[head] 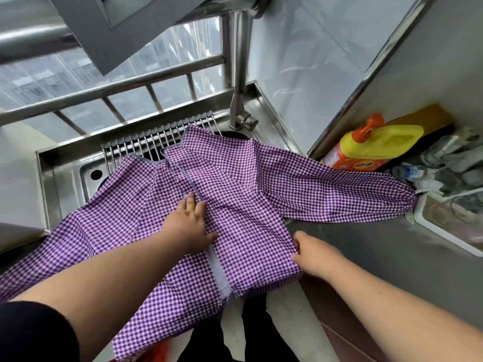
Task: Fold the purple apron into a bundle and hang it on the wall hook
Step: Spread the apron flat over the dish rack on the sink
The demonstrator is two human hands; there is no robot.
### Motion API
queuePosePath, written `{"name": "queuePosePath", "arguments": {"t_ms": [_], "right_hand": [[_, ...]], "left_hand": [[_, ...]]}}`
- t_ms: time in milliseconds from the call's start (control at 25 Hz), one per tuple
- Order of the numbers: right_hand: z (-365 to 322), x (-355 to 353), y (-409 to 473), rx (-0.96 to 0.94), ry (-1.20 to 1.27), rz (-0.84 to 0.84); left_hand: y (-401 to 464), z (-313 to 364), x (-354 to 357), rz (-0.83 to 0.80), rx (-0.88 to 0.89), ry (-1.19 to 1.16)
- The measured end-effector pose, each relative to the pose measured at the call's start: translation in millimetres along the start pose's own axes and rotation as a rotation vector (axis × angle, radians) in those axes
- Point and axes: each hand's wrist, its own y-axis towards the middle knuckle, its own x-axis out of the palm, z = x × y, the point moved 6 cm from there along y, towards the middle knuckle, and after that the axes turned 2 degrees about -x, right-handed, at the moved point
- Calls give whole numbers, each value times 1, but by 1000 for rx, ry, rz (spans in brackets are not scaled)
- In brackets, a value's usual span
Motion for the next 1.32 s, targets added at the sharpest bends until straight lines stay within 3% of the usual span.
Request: {"name": "queuePosePath", "arguments": {"t_ms": [80,160,240,320,600,880,1000,1120,1240,1320], "right_hand": [[-18,-20,-6,-63,-12,217],[-52,-36,-14,-270,-24,376],[-95,-26,-20,-543,-212,255],[-125,-2,-17,-655,-433,124],[-161,35,4,-701,-810,-11],[-184,23,-13,-850,-603,-120],[-193,29,-14,-842,-712,-134],[-217,19,-15,-903,-675,71],[-244,33,-20,-980,-699,25],[-257,45,-14,-905,-764,-34]], "left_hand": [[-1,-8,0,16,21,-38],[-2,-18,-3,68,44,-98],[-4,-34,-7,125,14,-152],[-10,-55,-6,132,-65,-199],[-33,-109,31,-13,-235,-313],[-47,-129,43,-10,-327,-368],[-49,-127,46,-31,-254,-366],[-55,-140,37,99,-234,-393],[-69,-174,37,253,-373,-382],[-81,-197,47,270,-472,-395]]}}
